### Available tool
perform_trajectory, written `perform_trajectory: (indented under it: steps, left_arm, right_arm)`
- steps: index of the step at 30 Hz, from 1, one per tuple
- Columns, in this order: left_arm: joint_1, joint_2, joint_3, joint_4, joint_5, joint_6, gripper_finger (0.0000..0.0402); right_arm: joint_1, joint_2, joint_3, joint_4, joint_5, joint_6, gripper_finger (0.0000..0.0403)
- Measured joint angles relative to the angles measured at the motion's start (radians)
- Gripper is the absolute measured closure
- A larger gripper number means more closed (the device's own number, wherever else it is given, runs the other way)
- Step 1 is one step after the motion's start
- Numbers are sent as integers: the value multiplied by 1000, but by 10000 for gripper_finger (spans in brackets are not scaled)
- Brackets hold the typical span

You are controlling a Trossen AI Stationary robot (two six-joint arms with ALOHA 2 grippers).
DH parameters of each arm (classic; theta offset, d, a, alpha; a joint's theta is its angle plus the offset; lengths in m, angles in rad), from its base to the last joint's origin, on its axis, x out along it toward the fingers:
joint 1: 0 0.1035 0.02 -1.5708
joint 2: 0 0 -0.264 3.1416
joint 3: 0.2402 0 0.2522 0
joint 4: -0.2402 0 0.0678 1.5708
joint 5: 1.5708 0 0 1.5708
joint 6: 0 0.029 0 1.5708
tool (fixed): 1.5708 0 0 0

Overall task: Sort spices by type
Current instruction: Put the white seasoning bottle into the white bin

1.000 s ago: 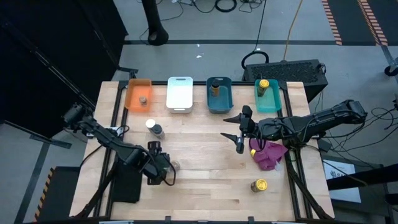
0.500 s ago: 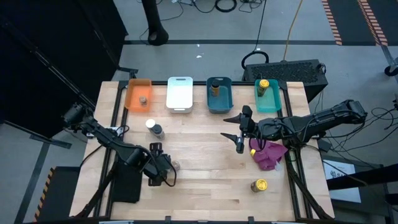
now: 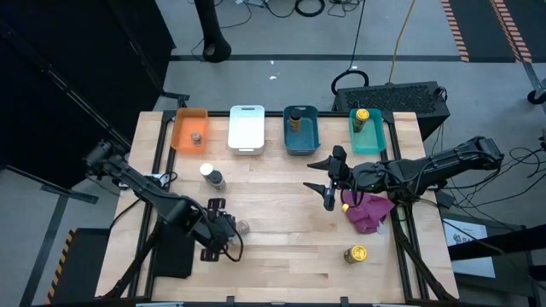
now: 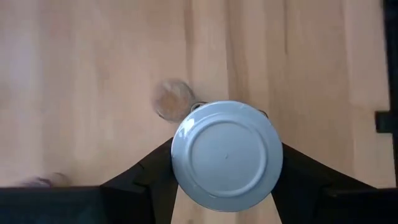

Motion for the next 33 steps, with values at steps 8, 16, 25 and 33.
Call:
perform_trajectory:
  steps: [8,16,25,33]
  left_arm:
    - [143,-85,208,-100,-302,196,198]
    - [514,-136,230,42,-398,260,198]
    - [944,-51,229,48,-207,-117,198]
    - [1084,96,229,57,-108,-192,198]
  right_arm:
    - [0,0,0,-1,0,3,147]
    - [-2,0,0,-1,1,2,147]
    - [-2,0,0,-24,1,0,147]
    - [-14,0,0,-33,2,0,147]
